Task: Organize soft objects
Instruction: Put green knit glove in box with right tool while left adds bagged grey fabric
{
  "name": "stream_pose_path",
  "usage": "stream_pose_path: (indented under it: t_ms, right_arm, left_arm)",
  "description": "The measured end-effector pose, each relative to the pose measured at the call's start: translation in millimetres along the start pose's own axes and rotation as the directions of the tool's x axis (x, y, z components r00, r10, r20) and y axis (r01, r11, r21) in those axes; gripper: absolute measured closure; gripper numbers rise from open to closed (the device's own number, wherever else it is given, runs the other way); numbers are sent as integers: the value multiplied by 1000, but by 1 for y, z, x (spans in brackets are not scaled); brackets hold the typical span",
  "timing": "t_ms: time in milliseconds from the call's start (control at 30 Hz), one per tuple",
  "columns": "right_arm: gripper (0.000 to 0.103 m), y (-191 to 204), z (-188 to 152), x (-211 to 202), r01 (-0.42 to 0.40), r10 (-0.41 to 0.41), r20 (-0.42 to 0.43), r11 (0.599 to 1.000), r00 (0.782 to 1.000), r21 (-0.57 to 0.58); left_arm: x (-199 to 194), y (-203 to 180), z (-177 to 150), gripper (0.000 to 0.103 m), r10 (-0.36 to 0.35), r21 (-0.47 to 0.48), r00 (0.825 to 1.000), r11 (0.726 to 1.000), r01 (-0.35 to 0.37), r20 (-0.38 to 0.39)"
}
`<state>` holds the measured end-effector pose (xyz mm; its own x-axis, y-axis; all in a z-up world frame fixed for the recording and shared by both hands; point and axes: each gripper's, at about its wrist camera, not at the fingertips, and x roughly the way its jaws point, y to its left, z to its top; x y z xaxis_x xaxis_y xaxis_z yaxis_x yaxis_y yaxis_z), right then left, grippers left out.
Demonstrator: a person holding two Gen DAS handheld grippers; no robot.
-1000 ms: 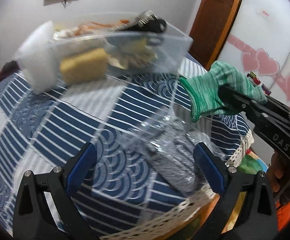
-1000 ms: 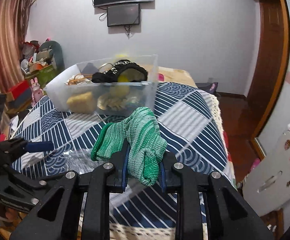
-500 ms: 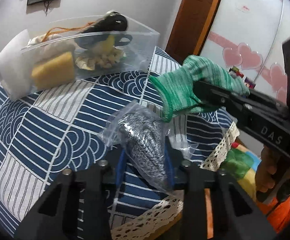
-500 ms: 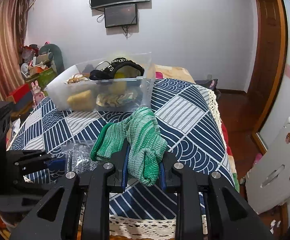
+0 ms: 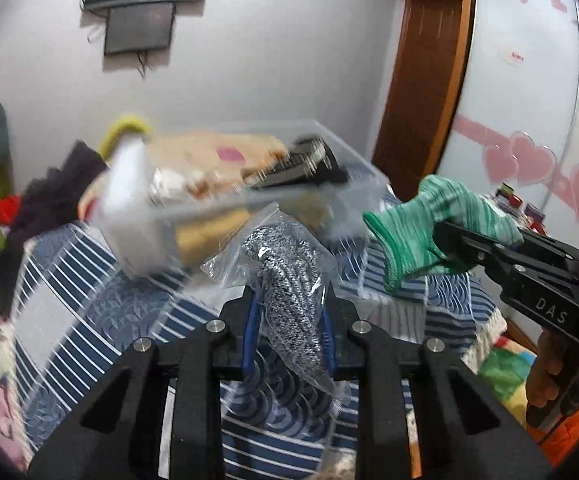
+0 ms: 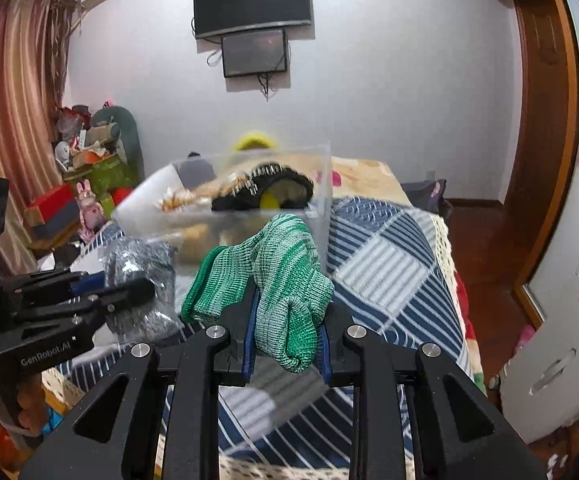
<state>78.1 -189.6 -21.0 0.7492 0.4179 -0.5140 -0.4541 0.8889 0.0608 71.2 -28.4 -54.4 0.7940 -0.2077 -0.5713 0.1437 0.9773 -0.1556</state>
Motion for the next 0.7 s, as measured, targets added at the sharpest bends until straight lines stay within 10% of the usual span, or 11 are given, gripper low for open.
stream_pose_path:
  t_ms: [700]
  right_arm:
    - [81,19,60,27,-19,20,138,1000,990,-10]
  left_arm:
    - [-9,28,79,77,131,15,970,990,-137,204]
